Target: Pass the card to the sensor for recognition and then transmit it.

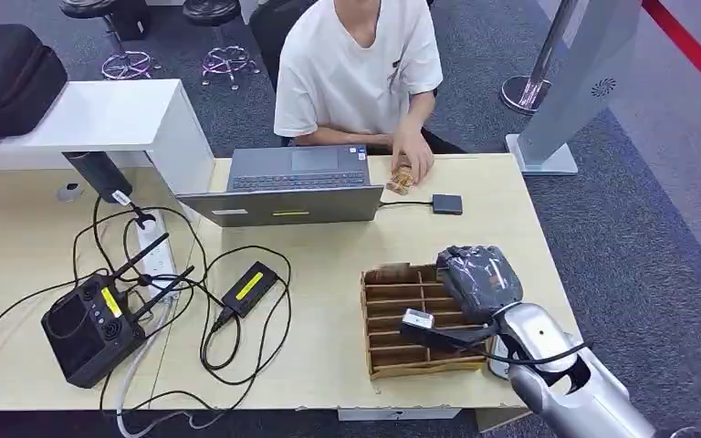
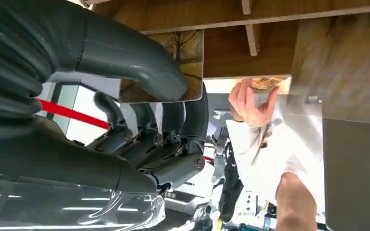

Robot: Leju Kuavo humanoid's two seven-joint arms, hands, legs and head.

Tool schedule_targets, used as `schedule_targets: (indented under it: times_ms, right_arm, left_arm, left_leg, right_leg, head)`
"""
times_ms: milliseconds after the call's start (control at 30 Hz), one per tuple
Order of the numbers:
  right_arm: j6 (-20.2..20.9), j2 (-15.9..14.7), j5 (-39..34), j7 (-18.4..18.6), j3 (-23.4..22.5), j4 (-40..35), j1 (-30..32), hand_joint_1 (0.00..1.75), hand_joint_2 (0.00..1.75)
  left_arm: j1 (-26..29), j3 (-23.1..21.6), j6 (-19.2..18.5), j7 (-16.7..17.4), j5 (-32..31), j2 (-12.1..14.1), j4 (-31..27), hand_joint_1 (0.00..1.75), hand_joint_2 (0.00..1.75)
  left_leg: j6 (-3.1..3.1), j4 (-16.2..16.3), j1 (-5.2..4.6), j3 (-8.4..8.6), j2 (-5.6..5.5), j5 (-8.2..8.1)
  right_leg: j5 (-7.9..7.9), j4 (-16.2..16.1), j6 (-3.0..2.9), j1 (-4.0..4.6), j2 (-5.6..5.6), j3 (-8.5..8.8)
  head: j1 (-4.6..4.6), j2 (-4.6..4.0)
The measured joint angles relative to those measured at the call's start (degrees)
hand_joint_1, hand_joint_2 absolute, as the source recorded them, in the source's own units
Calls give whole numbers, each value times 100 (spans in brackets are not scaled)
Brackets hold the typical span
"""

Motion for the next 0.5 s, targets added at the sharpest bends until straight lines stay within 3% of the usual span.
schedule_targets:
  times_ms: [500]
  right_arm:
    - [-55,-46,-61,-35,0,-4,50,175,175]
  left_arm:
    - [3,0,260,-123,-59,-4,0,0,175]
  left_leg:
    - [0,0,0,1,0,0]
  right_leg:
    - [0,0,0,0,0,-1]
  head:
    - [0,0]
